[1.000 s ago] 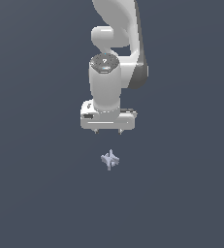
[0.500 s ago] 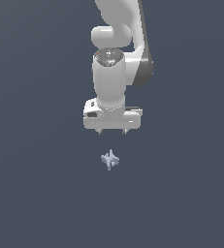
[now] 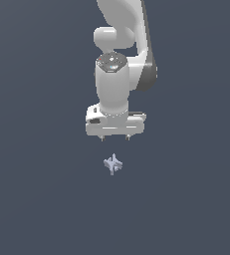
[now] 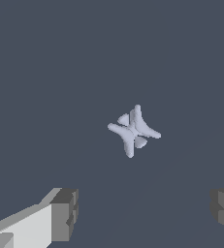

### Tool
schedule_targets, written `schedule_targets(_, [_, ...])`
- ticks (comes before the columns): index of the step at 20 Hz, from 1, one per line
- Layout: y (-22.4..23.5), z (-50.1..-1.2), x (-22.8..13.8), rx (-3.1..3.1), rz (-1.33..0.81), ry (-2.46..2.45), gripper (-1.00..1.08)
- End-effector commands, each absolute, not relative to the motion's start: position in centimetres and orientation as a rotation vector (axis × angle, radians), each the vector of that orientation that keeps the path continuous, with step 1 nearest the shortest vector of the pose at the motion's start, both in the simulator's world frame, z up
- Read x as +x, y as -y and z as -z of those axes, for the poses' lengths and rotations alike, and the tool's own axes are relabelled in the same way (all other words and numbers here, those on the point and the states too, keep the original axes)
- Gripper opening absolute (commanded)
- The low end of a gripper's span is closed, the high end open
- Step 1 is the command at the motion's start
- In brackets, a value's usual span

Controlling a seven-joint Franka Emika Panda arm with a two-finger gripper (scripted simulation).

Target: Pick up the object and move it to a goal position.

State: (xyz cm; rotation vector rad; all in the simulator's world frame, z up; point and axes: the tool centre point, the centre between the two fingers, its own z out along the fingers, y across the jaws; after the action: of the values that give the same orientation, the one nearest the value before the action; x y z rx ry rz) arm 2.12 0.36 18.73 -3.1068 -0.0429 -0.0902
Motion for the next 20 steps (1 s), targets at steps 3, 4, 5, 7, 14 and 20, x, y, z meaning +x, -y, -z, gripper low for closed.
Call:
schedule_targets(3, [-0.3, -17.8, 2.7, -3.111, 0.081, 0.145, 1.0])
schedule_targets(4, [-0.2, -17.5, 2.8, -3.112, 0.078, 0.175, 1.0])
schedule_targets(5, [-0.2, -17.2, 3.0, -3.112, 0.075, 0.207, 1.0])
schedule_targets(7, [-0.1, -16.5, 3.4, -3.111, 0.068, 0.278, 1.0])
schedule_targets(14, [0.2, -13.5, 4.8, -3.082, 0.039, 0.583, 1.0])
schedule_targets(20, [0.5, -11.2, 5.8, -3.038, 0.018, 0.8, 1.0])
